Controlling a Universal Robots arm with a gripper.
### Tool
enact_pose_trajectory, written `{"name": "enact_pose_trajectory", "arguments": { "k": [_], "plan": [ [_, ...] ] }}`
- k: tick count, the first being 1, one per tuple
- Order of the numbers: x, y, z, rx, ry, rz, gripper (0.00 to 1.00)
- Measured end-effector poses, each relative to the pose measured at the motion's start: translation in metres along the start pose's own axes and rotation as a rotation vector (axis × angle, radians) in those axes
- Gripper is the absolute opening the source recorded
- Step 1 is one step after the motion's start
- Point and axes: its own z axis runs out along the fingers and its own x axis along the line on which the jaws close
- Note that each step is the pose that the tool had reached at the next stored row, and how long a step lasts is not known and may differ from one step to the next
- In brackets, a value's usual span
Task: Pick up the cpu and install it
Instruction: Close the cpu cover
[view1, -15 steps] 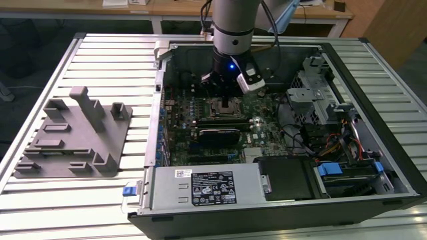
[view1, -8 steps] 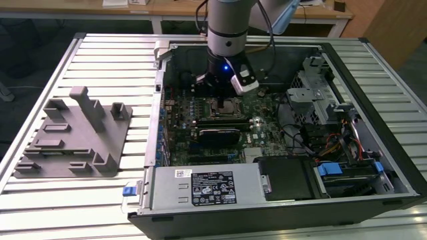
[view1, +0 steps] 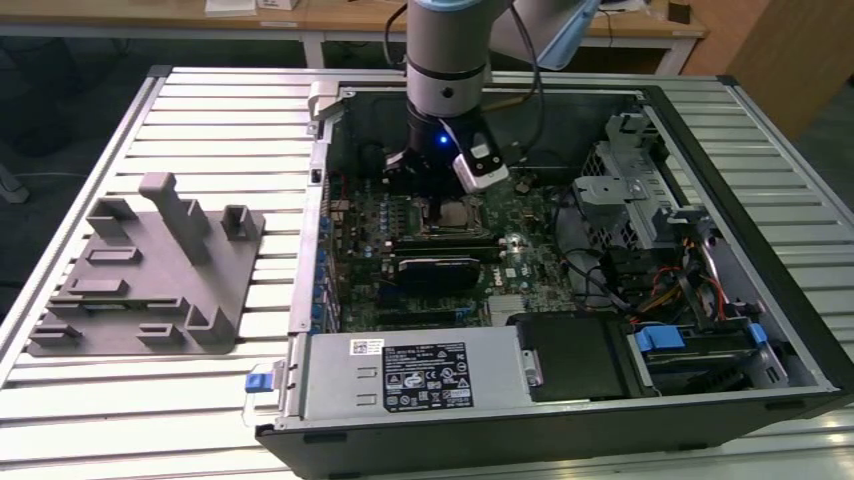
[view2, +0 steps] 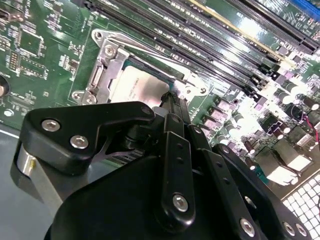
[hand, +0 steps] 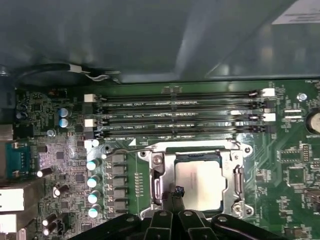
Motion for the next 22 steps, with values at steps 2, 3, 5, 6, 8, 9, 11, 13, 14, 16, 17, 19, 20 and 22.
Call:
{"name": "enact_pose_trajectory", "arguments": {
  "k": [2, 3, 5, 6, 8, 9, 11, 13, 14, 16, 17, 19, 20, 22],
  "plan": [
    [0.0013, -0.0001, 0.0012, -0.0073, 0.0005, -0.005, 0.11],
    [0.0019, -0.0001, 0.0019, -0.0103, 0.0006, -0.008, 0.11],
    [0.0029, -0.0001, 0.0032, -0.0122, 0.0006, -0.011, 0.11],
    [0.0031, -0.0002, 0.004, -0.0123, 0.0007, -0.012, 0.11],
    [0.0035, -0.0002, 0.0057, -0.0125, 0.0007, -0.013, 0.11],
    [0.0037, -0.0003, 0.0065, -0.0126, 0.0008, -0.014, 0.11],
    [0.0041, -0.0003, 0.0081, -0.013, 0.0008, -0.015, 0.11],
    [0.0045, -0.0003, 0.0094, -0.0134, 0.0009, -0.016, 0.11],
    [0.0047, -0.0004, 0.01, -0.0136, 0.0009, -0.016, 0.11],
    [0.005, -0.0004, 0.011, -0.0139, 0.0009, -0.017, 0.11],
    [0.0051, -0.0004, 0.0114, -0.014, 0.0009, -0.017, 0.11],
    [0.0054, -0.0004, 0.0121, -0.0141, 0.001, -0.018, 0.11],
    [0.0056, -0.0005, 0.0124, -0.0143, 0.0011, -0.018, 0.11],
    [0.0058, -0.0005, 0.0128, -0.0145, 0.0012, -0.019, 0.11]
  ]
}}
